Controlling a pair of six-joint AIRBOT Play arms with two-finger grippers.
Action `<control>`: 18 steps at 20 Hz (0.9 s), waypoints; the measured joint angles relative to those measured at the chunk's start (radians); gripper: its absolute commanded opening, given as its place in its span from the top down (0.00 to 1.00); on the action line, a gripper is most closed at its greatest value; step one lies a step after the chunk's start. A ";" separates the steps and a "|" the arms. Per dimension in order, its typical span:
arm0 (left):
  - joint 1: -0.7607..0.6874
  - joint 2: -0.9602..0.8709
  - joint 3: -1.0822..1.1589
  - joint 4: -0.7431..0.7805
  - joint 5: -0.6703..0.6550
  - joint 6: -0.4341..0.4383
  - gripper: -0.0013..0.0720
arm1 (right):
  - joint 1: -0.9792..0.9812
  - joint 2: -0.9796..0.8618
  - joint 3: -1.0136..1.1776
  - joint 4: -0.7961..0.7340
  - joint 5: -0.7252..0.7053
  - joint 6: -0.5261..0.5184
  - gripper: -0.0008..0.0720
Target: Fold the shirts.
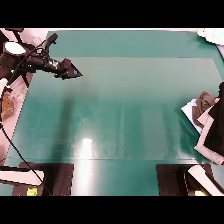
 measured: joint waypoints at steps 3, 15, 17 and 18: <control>0.000 0.029 0.002 -0.055 0.032 0.059 0.95 | 0.093 -0.142 0.185 0.237 0.050 -0.121 0.96; 0.000 0.175 0.129 -0.059 -0.009 0.109 0.95 | 1.043 -0.601 0.479 0.332 0.118 -0.435 0.96; 0.000 0.180 0.135 -0.060 -0.026 0.098 0.95 | 1.132 -0.652 0.486 0.326 0.101 -0.450 0.96; 0.000 0.183 0.137 -0.063 -0.034 0.095 0.95 | 1.165 -0.672 0.495 0.326 0.097 -0.454 0.96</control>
